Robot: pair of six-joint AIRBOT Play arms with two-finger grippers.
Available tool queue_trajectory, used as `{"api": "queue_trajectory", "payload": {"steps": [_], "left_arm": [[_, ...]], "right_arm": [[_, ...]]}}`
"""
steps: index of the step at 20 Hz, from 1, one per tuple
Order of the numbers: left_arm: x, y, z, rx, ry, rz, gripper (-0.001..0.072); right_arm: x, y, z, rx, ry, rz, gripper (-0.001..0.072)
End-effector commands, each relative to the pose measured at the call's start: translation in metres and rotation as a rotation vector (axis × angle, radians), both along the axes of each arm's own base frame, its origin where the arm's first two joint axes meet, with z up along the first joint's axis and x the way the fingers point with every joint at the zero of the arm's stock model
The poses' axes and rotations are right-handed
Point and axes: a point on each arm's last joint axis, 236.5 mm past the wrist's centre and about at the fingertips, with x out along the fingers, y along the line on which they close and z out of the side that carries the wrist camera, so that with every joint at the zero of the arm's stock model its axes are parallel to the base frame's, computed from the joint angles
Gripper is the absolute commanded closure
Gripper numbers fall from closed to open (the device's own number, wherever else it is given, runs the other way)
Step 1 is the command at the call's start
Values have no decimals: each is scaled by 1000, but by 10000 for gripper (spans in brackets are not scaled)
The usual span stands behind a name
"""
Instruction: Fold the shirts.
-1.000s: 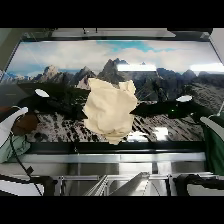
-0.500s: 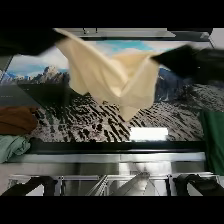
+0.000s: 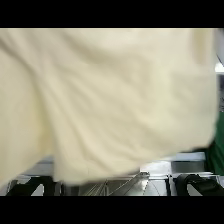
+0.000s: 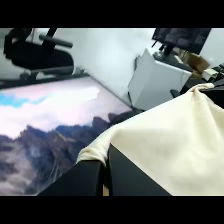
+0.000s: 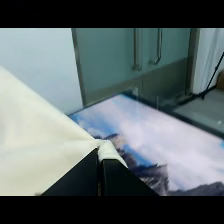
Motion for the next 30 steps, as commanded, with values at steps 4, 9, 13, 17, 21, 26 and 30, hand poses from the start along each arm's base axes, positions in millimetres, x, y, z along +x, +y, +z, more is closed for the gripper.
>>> {"api": "queue_trajectory", "payload": {"steps": [4,9,13,17,21,26,30], "left_arm": [[126,18,-265,75,594,26,398],[147,50,-331,54,811,-23,370],[114,74,-315,31,924,-141,369],[30,66,-367,76,1161,-159,369],[-45,63,-434,152,1324,-76,368],[-70,63,-469,141,1341,31,368],[-72,68,-493,136,1363,99,368]], "right_arm": [[149,48,-249,-69,594,64,554],[171,0,-310,73,856,79,121],[136,-74,-313,21,977,109,129],[114,-111,-388,-130,1130,9,140],[105,-86,-432,-142,1226,53,132],[124,-21,-461,-107,1187,72,133],[149,16,-459,-50,1103,21,134]]}}
